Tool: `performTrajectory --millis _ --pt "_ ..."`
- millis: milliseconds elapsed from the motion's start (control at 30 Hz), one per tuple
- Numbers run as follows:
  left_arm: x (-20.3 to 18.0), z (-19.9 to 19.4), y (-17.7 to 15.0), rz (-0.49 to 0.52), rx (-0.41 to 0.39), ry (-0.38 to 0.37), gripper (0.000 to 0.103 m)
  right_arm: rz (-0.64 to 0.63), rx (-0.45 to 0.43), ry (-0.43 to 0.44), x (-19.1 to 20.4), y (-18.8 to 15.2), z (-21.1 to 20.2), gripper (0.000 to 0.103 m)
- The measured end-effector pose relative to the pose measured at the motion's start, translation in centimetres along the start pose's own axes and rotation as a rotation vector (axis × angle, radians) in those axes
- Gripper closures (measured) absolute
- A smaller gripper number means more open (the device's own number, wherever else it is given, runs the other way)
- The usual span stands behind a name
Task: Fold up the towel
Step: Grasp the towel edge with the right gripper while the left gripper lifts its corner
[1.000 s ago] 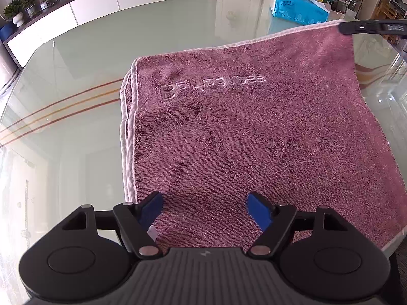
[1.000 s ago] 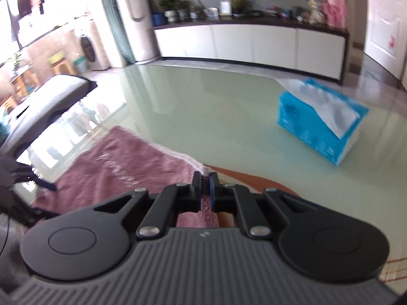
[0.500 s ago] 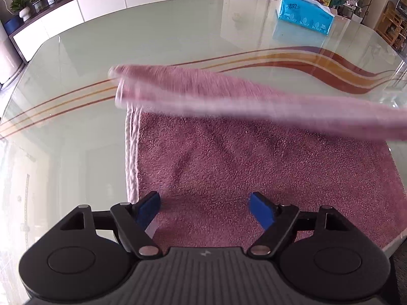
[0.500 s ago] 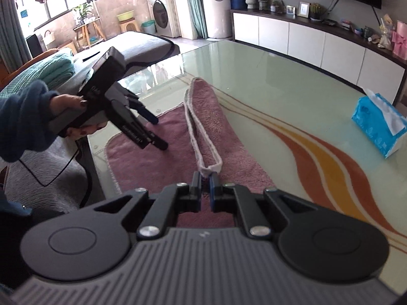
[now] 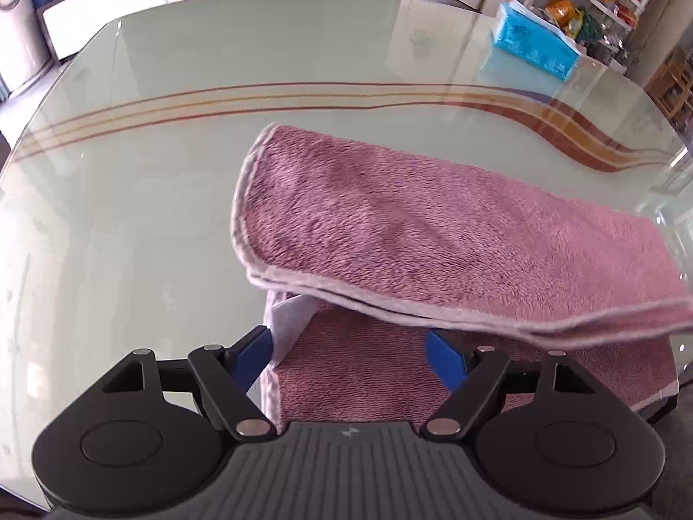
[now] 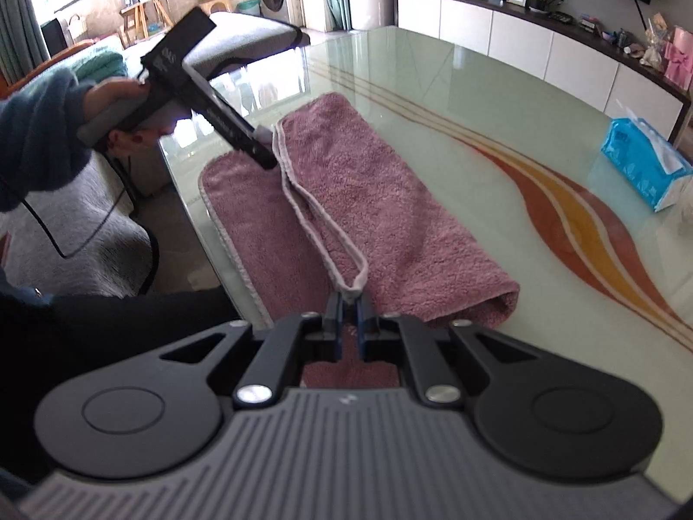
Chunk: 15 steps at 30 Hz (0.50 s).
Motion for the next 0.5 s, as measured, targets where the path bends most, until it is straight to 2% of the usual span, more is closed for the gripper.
performTrajectory --millis 167,233,367,433,500 --pt "1.5 0.3 1.7 -0.138 0.005 -0.04 0.024 -0.027 0.047 0.006 0.5 -0.2 1.7 0.097" --pt "1.6 0.5 2.3 -0.164 0.012 -0.03 0.026 -0.024 0.057 0.013 0.7 -0.5 1.9 0.096" --pt "1.0 1.1 3.2 -0.172 0.028 0.012 0.039 -0.008 0.08 0.028 0.5 -1.2 2.4 0.096" --pt "0.7 1.2 3.3 -0.189 0.046 -0.003 0.047 -0.003 0.086 0.034 0.5 -1.5 2.6 0.096" --pt "0.8 1.3 3.4 -0.217 0.056 -0.021 0.048 -0.001 0.091 0.038 0.5 -1.6 2.8 0.096"
Point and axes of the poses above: each gripper's, at about its wrist camera, not at the fingertips, and z roughly the way its jaws point, x to its left, y to its top, the point moved 5 cm from there along z, roughly the way its jaws point, and after that the axes turned 11 degrees about -z, right-handed, at the moved point
